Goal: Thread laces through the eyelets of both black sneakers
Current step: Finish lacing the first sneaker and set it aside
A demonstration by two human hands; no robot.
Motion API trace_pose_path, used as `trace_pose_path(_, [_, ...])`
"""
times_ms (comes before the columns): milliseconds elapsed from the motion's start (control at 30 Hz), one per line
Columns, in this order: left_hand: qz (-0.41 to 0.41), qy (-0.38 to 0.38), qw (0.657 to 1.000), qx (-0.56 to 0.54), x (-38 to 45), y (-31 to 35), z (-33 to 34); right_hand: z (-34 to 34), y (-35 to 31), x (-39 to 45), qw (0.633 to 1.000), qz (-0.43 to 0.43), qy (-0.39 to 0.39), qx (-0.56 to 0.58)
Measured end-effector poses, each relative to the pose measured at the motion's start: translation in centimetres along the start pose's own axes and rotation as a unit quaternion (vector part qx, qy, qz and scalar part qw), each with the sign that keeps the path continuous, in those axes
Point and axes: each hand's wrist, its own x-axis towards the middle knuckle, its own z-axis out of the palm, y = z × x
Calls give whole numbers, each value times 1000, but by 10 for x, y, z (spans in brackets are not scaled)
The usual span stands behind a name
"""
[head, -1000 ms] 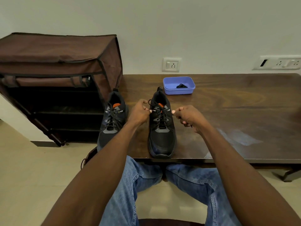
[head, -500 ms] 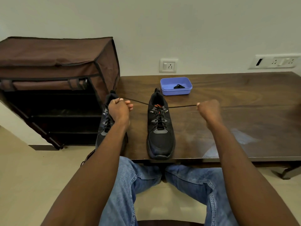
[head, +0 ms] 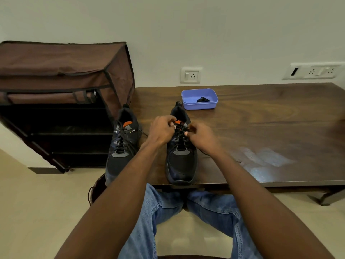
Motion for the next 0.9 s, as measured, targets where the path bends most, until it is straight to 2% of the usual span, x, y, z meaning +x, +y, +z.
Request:
trace_pose_path(100, [-13, -1, 1000, -17, 1, -4, 2, 10, -3, 2, 999, 1, 27, -25])
trace_pose_path(200, [-30, 34, 999, -24, 0, -4, 0, 7, -2, 3, 998, 17, 49, -31])
trace_pose_path(300, [-73, 129, 987, -65, 0, -7, -8, -6, 4, 6, 994, 51, 97, -27])
trace_pose_path(400, [-139, 227, 958, -108, 2, -13, -16, -26, 13, 8, 986, 104, 133, -9])
trace_pose_path(533, [-159, 223, 956, -100, 4, -17, -15, -32, 17, 4, 983, 136, 118, -17])
trace_pose_path(600, [-169, 241, 953, -65, 3, -17, -15, -32, 16, 3, 988, 140, 69, -3])
trace_pose_path(633, [-181, 249, 949, -58, 2, -18, -15, -34, 15, 2, 990, 137, 16, 13])
trace_pose_path(700, [-203, 234, 946, -93, -3, -13, -18, -42, 11, -6, 983, 116, -138, 18])
trace_pose_path(767, [-194, 201, 950, -140, -6, -11, -20, -51, 5, -15, 950, 94, -298, -29])
trace_pose_path(800, [-192, 174, 955, -145, -8, -8, -21, -54, 3, -19, 929, 83, -353, -76])
trace_pose_path(867, [-204, 120, 965, -114, -12, -5, -20, -54, 8, -15, 904, 71, -376, -190])
trace_pose_path(900, [-210, 107, 969, -79, -13, -4, -19, -51, 13, -9, 909, 72, -342, -229])
